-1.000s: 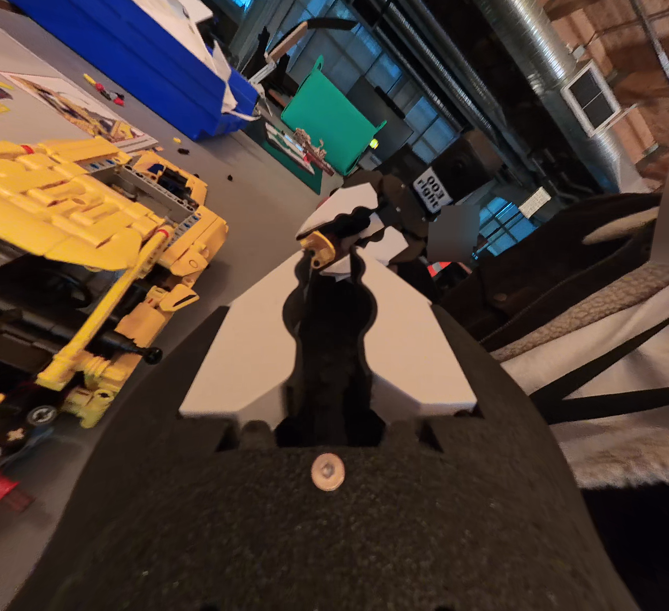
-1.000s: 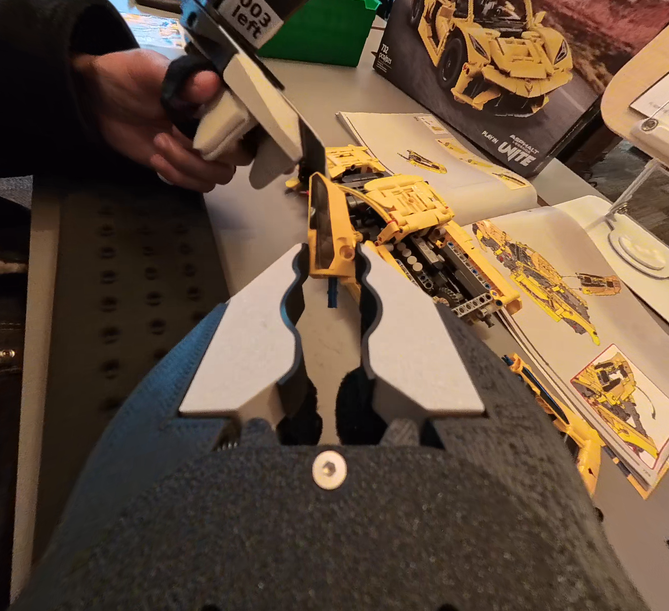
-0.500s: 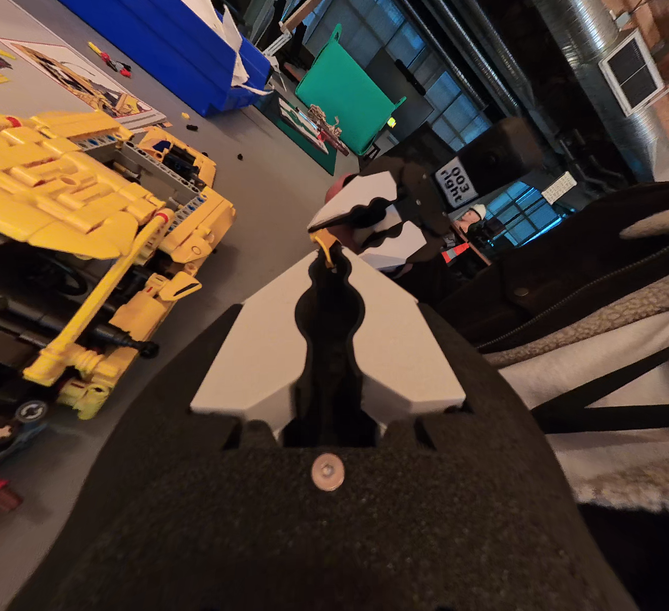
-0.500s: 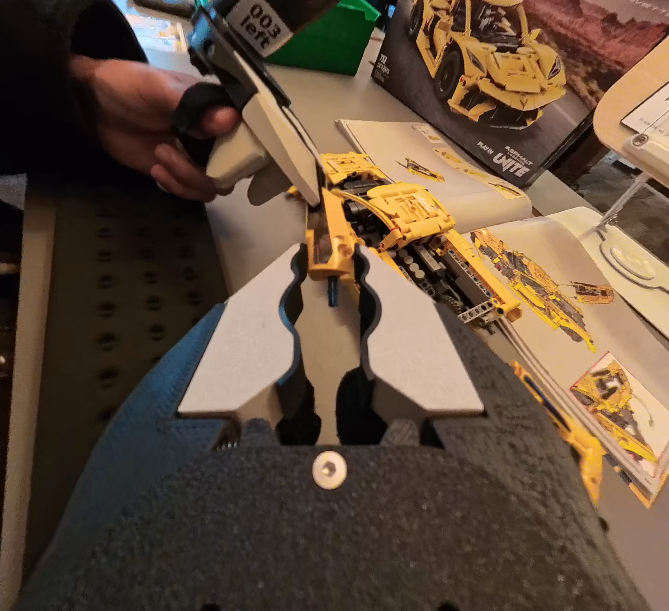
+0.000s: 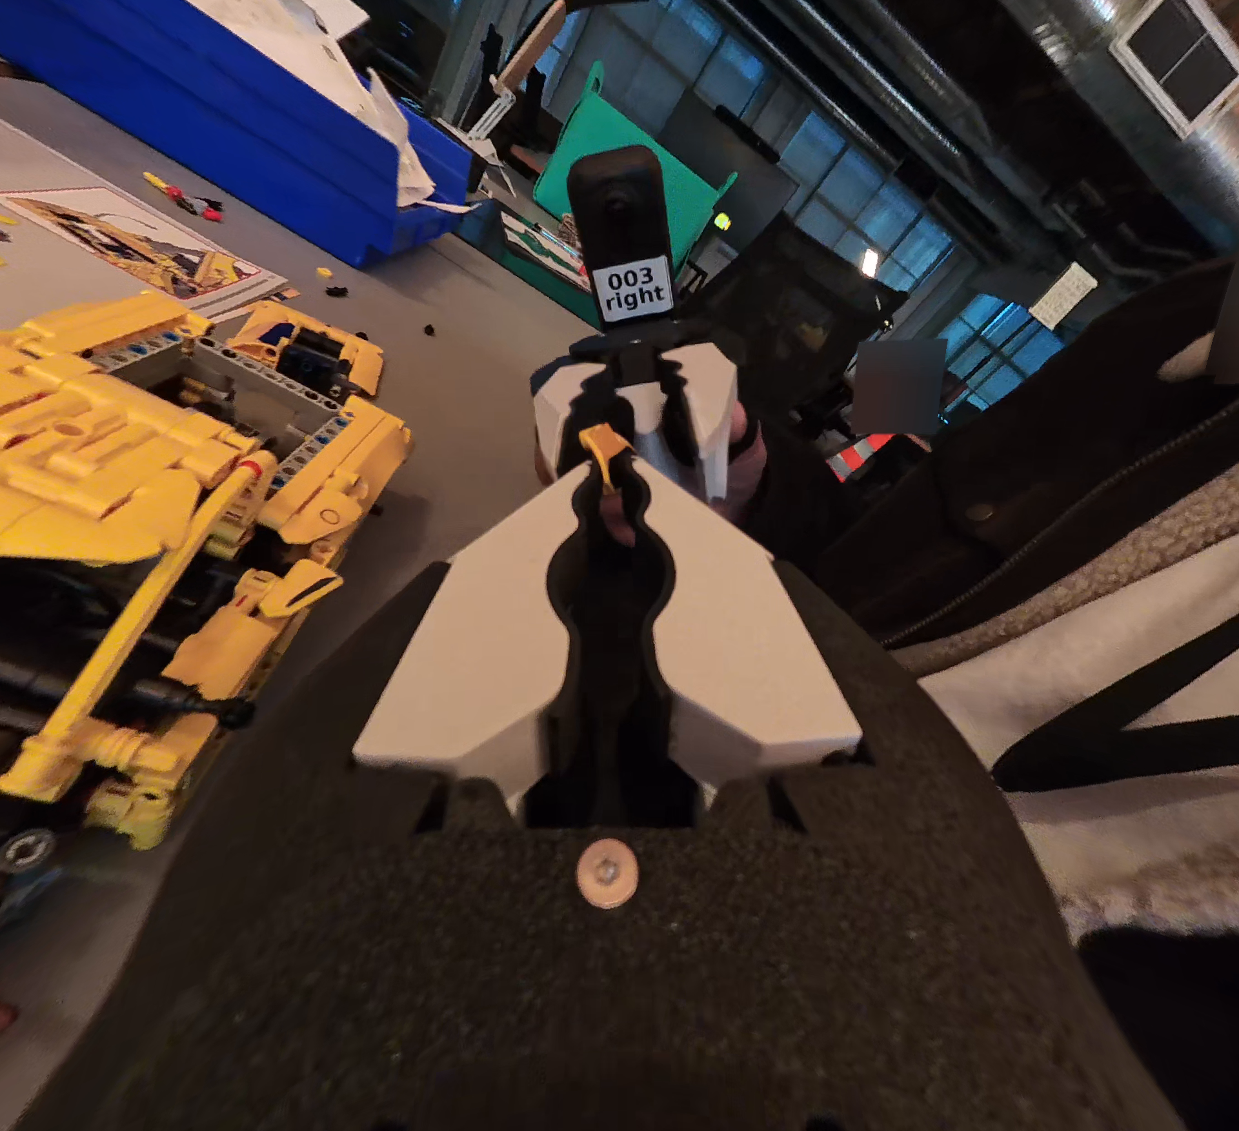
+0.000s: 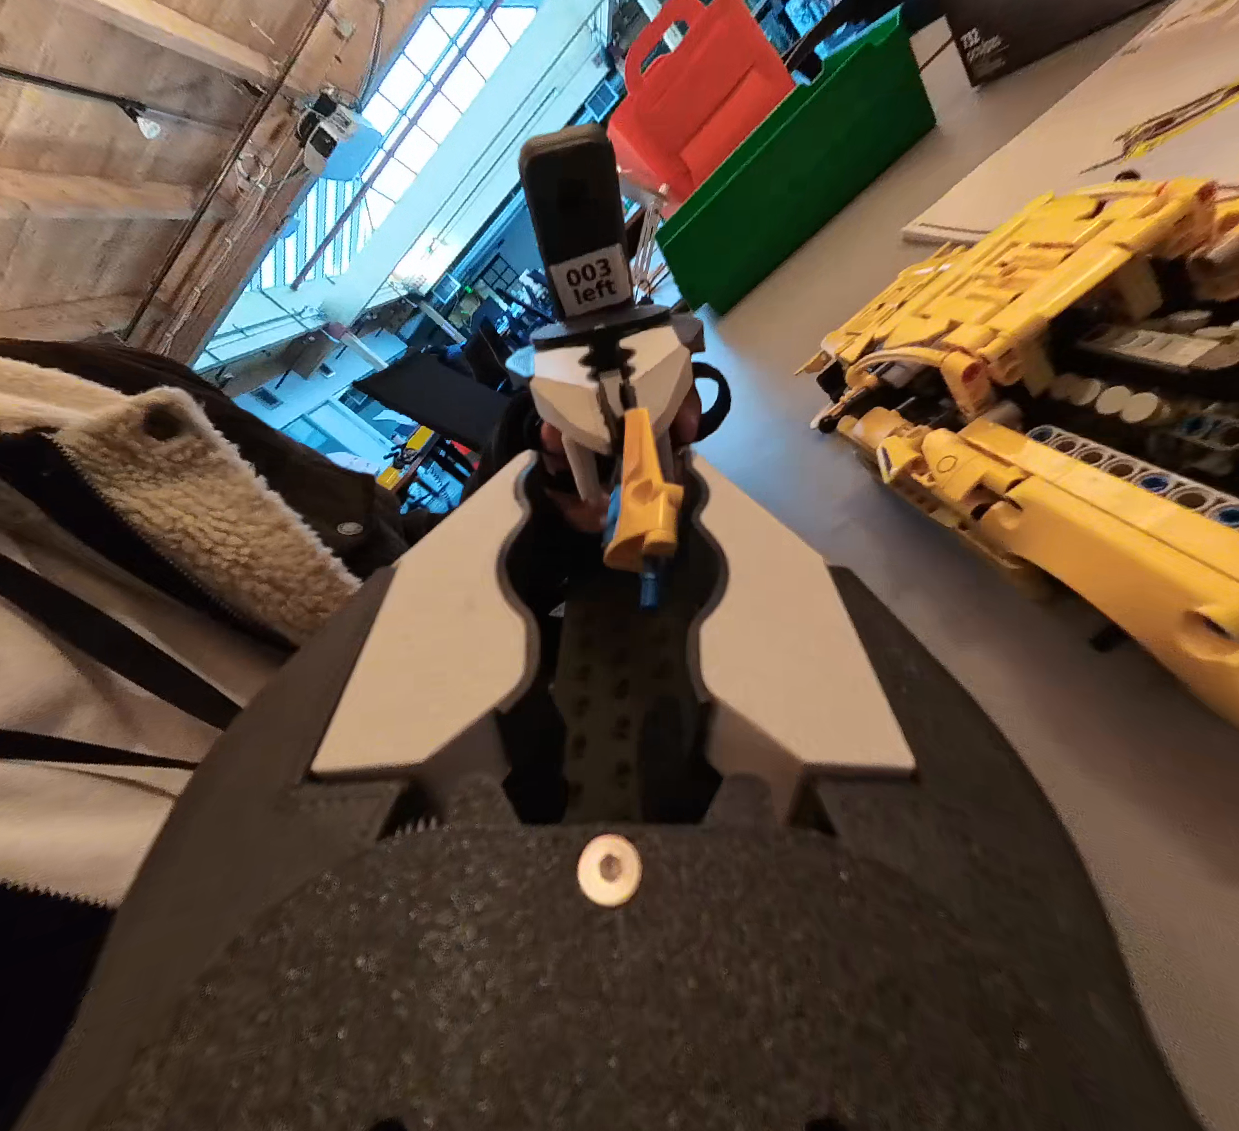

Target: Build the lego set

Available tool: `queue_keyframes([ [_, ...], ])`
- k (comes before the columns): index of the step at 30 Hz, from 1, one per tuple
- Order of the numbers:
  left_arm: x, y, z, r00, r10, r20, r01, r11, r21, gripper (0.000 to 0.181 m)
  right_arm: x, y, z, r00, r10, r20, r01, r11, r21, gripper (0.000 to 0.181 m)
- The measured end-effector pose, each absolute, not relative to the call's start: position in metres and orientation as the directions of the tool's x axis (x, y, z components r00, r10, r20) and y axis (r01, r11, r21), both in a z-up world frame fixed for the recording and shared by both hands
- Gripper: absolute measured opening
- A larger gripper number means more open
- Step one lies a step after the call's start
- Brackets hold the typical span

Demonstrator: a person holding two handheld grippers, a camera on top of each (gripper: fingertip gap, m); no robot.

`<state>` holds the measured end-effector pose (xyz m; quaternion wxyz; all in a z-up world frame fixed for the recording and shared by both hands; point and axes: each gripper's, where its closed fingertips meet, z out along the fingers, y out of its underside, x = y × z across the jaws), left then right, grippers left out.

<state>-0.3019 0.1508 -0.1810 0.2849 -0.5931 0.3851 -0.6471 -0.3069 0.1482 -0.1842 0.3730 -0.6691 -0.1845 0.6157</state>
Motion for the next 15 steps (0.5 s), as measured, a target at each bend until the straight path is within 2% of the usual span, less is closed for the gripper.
queue_keyframes([
  [6, -0.302, 0.139, -0.175, -0.18, -0.851, 0.493, -0.091, -0.485, -0.87, 0.005, -0.305, 0.143, -0.181, 0.101, 0.689, -0.718, -0.221, -0.688, -0.692, 0.012],
  [10, -0.302, 0.133, -0.173, -0.209, -0.853, 0.478, -0.093, -0.469, -0.878, 0.004, -0.303, 0.139, -0.173, -0.023, 0.638, -0.77, -0.249, -0.749, -0.613, 0.009],
  [15, -0.299, 0.126, -0.171, -0.226, -0.87, 0.438, -0.099, -0.427, -0.899, 0.003, -0.298, 0.139, -0.168, -0.189, 0.498, -0.846, -0.265, -0.856, -0.444, 0.009],
])
